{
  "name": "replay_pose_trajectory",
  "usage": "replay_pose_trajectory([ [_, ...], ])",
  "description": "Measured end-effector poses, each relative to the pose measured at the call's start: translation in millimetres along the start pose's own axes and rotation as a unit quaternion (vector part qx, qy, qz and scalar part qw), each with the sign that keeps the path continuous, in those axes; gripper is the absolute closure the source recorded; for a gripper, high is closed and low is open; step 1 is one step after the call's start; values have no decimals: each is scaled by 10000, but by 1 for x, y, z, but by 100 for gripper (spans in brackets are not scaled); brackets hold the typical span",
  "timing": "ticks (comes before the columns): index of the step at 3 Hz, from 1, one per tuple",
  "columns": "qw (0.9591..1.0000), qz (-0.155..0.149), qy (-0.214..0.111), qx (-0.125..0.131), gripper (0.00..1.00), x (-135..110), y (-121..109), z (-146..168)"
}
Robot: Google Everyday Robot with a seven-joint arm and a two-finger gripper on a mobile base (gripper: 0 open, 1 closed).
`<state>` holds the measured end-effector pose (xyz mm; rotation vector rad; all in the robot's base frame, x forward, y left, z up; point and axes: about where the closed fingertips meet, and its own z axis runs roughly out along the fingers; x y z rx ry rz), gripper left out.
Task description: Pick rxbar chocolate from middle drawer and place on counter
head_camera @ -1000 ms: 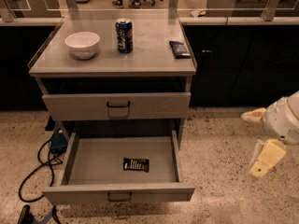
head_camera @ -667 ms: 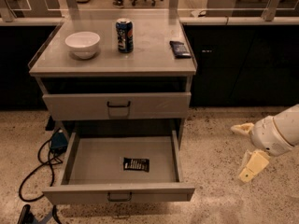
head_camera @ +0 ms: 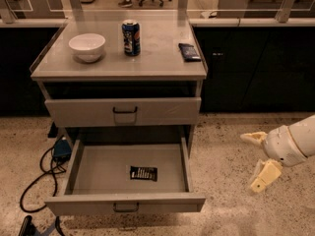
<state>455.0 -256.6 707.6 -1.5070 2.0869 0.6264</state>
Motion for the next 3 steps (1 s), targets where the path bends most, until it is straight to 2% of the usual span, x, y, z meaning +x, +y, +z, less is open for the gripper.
replay_pose_trajectory([
  [1, 9998, -48, -196, -22, 0, -17, -10, 26],
  [2, 9985, 95, 92, 533, 0, -38, -47, 56],
  [3, 9967, 158, 151, 783, 0, -57, -69, 73],
])
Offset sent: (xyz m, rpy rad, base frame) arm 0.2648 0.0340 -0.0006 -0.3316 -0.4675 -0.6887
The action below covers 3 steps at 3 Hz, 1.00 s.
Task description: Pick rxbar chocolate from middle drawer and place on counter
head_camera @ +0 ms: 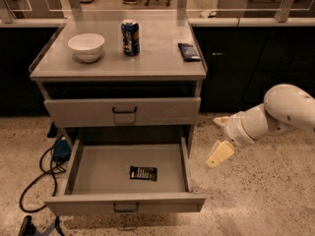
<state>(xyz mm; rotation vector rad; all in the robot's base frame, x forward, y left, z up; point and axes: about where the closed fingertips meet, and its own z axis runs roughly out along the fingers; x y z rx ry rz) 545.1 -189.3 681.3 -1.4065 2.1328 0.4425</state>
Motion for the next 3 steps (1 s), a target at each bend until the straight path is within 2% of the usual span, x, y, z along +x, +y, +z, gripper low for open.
replay_pose_trajectory([
  [1, 10000, 12, -7, 2, 0, 0, 0, 0],
  [2, 9988, 72, -393, 283, 0, 2, -15, 10],
  [3, 9943, 183, -634, 835, 0, 1, -60, 43],
])
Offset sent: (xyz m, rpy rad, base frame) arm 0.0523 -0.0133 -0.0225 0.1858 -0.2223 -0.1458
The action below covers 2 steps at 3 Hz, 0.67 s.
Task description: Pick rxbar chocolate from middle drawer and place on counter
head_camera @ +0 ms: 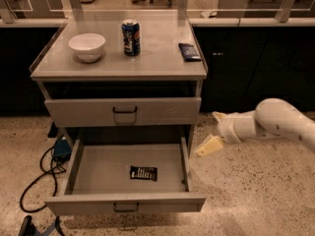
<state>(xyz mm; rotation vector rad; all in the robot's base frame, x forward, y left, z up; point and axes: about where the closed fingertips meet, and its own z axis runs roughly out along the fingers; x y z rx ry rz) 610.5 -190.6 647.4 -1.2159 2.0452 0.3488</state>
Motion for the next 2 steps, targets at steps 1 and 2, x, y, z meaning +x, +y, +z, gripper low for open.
replay_pose_trajectory([
  [1, 9985, -110, 285, 444, 0, -2, -18, 50],
  [2, 9906, -442, 924, 902, 0, 8, -22, 67],
])
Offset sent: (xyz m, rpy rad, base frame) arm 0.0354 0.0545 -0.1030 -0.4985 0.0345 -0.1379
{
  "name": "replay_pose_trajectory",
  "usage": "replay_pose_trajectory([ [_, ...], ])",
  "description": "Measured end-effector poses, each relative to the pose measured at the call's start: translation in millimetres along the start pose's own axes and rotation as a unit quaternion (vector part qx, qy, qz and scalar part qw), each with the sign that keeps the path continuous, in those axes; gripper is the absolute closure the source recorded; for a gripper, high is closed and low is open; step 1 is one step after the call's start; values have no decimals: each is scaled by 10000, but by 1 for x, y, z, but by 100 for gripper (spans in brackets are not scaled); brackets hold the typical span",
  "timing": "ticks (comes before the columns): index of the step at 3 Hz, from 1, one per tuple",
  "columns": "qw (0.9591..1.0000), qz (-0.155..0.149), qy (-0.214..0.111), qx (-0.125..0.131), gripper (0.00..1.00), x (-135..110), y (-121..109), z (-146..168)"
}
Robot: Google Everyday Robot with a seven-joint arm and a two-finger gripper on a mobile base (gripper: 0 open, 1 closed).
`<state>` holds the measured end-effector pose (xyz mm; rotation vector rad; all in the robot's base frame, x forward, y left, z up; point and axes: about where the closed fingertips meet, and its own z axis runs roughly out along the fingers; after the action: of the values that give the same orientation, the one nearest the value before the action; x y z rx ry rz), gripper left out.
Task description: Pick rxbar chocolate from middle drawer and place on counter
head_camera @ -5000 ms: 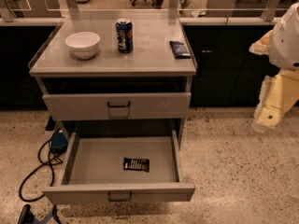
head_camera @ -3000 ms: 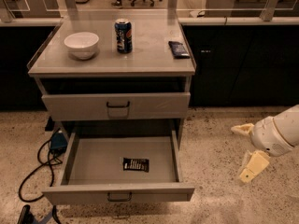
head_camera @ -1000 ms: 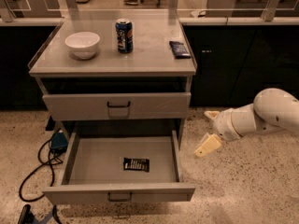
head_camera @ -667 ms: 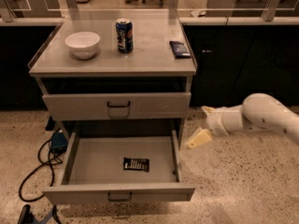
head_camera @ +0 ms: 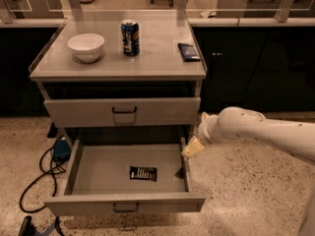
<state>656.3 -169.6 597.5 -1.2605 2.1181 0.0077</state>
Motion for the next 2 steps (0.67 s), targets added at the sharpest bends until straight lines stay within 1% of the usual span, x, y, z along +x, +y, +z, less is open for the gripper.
replay_pose_trajectory([
  [1, 9986, -48, 514, -120, 0, 2, 33, 8],
  [2, 9939, 166, 809, -724, 0, -3, 76, 21],
])
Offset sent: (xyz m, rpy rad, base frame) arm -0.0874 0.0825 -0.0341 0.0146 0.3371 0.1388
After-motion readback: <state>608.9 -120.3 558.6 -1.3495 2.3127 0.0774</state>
